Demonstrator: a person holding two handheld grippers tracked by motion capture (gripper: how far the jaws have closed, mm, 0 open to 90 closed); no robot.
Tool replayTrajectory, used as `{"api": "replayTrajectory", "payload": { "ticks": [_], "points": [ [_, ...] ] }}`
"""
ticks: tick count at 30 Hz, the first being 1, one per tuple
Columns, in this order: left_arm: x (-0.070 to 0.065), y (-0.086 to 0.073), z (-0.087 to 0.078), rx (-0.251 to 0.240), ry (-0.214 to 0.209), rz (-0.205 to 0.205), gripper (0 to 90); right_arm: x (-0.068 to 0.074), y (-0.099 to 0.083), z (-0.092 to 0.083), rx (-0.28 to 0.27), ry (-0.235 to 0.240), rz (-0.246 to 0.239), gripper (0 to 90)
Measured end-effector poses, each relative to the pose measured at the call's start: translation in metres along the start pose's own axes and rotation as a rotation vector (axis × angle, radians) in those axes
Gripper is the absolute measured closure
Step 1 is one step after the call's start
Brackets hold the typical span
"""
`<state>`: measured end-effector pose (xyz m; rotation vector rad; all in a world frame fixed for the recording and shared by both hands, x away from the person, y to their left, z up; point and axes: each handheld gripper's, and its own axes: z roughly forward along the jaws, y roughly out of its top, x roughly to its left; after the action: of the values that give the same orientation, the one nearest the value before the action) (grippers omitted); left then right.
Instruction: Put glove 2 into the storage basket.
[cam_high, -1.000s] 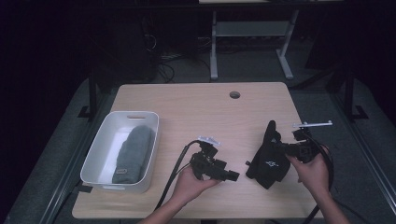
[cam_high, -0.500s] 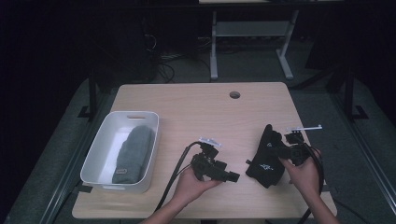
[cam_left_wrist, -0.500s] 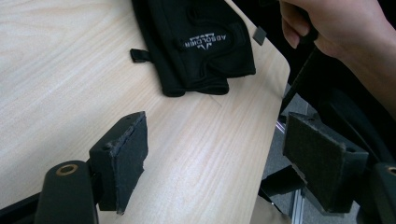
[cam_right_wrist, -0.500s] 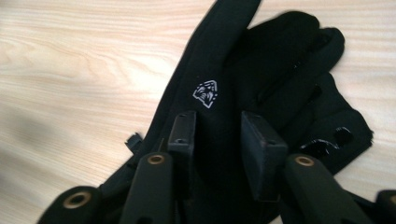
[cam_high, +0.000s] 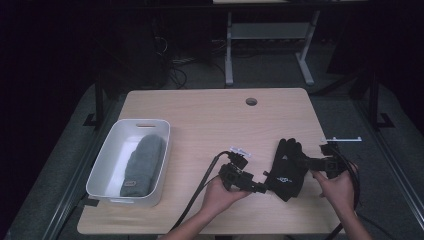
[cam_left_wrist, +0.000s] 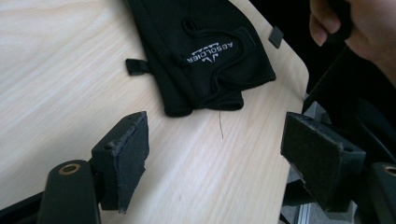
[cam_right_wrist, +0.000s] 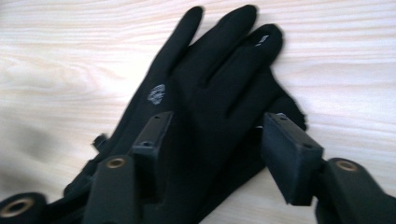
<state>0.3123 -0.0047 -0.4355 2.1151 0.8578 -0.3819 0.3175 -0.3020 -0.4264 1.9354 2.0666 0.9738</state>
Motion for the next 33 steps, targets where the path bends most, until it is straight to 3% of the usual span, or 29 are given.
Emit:
{"api": "replayTrajectory", "payload": {
  "ticks": [6,10,18,24,25,33],
  "points": [
    [-0.002,0.009,0.021,0.005,0.035,-0.005,26.9,-0.013,0.004,0.006,-0.009,-0.030,0.034,37.0],
    [-0.002,0.014,0.033,0.014,0.066,-0.014,29.0,-0.018,0.006,0.011,-0.004,-0.023,0.053,35.9],
    [0.000,0.019,0.047,0.040,0.113,-0.011,35.2,-0.020,0.010,0.024,0.018,-0.059,0.085,35.5],
    [0.002,0.019,0.055,0.056,0.137,-0.017,46.5,-0.021,0.010,0.032,0.032,-0.055,0.096,43.0],
    [0.000,0.020,0.056,0.067,0.154,0.000,47.3,-0.021,0.010,0.032,0.031,-0.054,0.095,44.9],
    [0.001,0.021,0.057,0.066,0.166,0.001,58.8,-0.023,0.005,0.032,0.017,-0.032,0.107,55.9]
  ]
}}
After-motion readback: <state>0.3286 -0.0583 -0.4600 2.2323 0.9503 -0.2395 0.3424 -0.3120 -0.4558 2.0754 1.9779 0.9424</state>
